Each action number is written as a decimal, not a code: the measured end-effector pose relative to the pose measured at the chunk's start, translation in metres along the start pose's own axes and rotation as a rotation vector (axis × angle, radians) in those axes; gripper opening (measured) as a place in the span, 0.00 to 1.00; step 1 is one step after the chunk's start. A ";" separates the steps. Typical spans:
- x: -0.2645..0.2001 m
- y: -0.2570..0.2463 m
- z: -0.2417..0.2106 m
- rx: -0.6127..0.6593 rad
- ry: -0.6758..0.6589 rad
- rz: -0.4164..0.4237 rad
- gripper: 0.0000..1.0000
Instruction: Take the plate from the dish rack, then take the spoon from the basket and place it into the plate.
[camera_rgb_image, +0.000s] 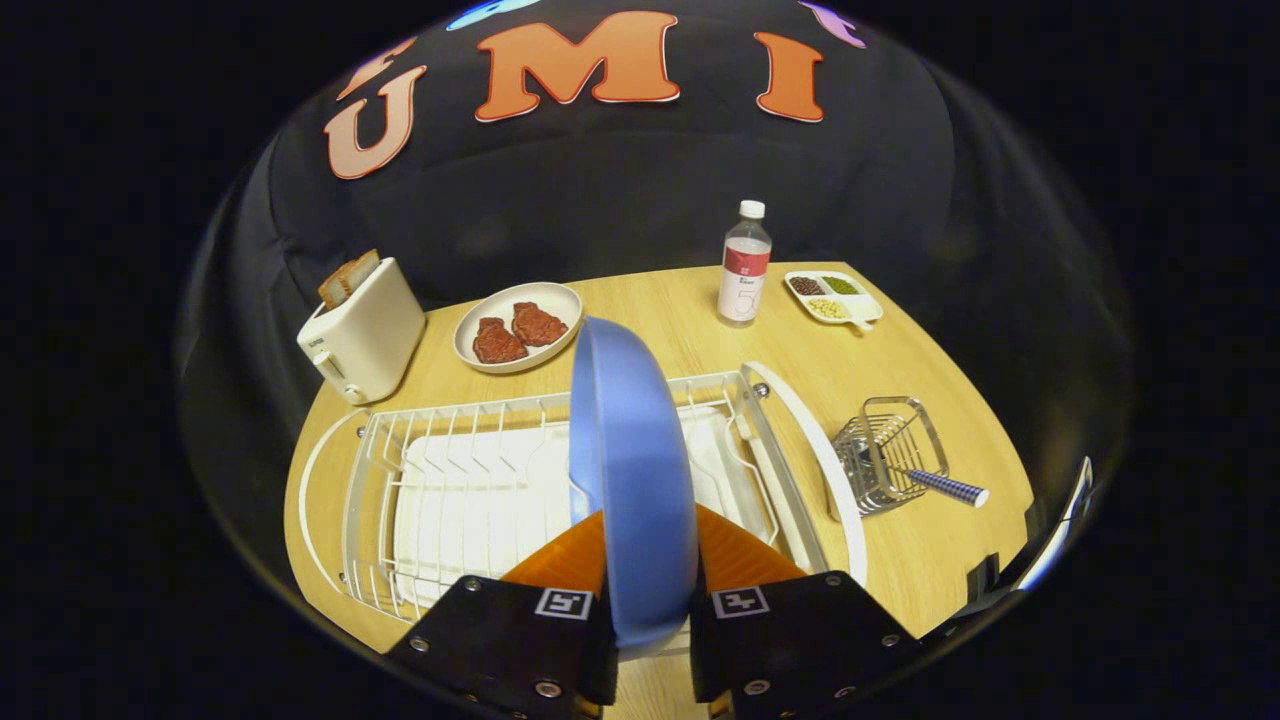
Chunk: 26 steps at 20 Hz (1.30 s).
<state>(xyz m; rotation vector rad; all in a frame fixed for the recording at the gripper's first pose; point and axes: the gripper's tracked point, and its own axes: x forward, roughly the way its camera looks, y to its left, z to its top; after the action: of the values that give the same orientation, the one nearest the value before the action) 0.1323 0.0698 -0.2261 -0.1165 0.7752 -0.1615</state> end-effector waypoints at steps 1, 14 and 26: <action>-0.001 -0.004 0.006 -0.001 -0.013 -0.017 0.26; -0.027 -0.020 0.039 0.034 -0.079 -0.025 0.25; -0.107 -0.036 0.007 0.328 -0.079 0.229 0.25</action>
<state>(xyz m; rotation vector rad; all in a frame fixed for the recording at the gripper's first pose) 0.0586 0.0547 -0.1417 0.2745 0.6681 -0.0644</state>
